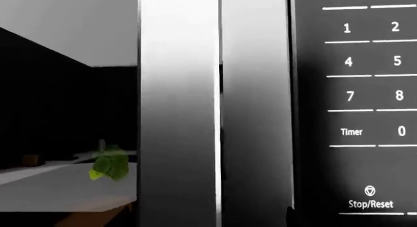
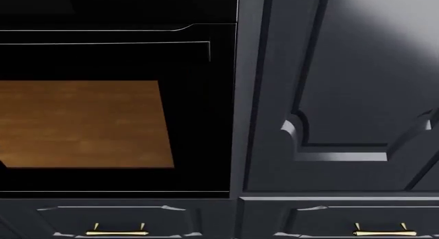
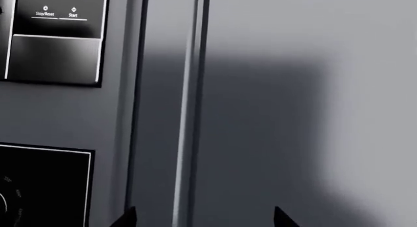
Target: Open the microwave door
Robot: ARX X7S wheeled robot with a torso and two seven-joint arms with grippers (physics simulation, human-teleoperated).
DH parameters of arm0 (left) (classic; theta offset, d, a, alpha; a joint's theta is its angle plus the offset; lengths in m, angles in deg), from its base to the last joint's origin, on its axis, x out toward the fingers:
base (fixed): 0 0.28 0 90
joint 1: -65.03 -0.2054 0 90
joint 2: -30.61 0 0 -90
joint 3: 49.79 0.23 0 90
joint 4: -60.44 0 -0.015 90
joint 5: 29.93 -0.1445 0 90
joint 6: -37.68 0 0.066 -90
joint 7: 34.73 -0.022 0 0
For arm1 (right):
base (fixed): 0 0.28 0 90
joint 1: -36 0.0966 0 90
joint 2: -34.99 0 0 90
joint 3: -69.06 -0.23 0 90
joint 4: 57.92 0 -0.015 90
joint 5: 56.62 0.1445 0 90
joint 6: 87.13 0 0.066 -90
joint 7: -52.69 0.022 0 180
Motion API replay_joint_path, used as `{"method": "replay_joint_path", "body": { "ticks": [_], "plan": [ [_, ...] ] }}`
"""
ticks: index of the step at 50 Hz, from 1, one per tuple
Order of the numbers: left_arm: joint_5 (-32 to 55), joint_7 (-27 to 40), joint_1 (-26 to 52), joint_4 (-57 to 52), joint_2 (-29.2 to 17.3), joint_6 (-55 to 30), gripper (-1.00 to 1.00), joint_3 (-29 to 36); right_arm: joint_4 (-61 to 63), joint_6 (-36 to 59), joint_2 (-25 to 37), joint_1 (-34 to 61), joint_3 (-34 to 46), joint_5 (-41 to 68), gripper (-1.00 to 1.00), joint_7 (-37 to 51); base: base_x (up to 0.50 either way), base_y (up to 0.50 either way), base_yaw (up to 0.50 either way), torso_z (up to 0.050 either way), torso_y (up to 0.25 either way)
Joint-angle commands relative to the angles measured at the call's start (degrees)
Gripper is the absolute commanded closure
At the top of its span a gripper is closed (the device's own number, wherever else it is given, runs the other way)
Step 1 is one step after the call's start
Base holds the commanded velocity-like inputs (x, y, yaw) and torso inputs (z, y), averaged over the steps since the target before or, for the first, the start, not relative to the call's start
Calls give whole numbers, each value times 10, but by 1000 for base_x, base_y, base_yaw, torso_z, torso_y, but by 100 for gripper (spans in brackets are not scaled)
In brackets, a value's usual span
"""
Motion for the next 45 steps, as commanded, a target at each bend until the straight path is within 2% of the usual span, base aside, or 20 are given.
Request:
{"method": "replay_joint_path", "body": {
  "ticks": [1,11,12,21,28,35,45],
  "plan": [
    [81,12,1,100,13,83,-100,100,11,-4,9,-30,-16,-12,-100,-16,0,0,0,0,0],
    [-12,58,1,103,13,127,-100,7,26,-11,15,-62,-29,-18,-100,-24,5,0,0,0,0],
    [-18,62,1,104,13,133,100,-2,27,-12,17,-64,-30,-19,-100,-24,24,4,0,0,0],
    [-56,78,1,85,13,157,100,-47,31,-13,23,-86,-39,-29,-100,-35,29,5,0,7,0],
    [-82,61,1,35,10,139,100,-91,24,-11,22,-71,-30,-29,-100,-34,31,7,0,8,0],
    [-91,26,1,-72,-6,69,100,-98,17,-11,18,-43,-10,-19,-100,-20,21,7,2,6,0],
    [-55,-4,1,-259,-14,-65,100,-102,13,-13,15,3,25,11,-100,13,1,1,1,2,1]
  ]
}}
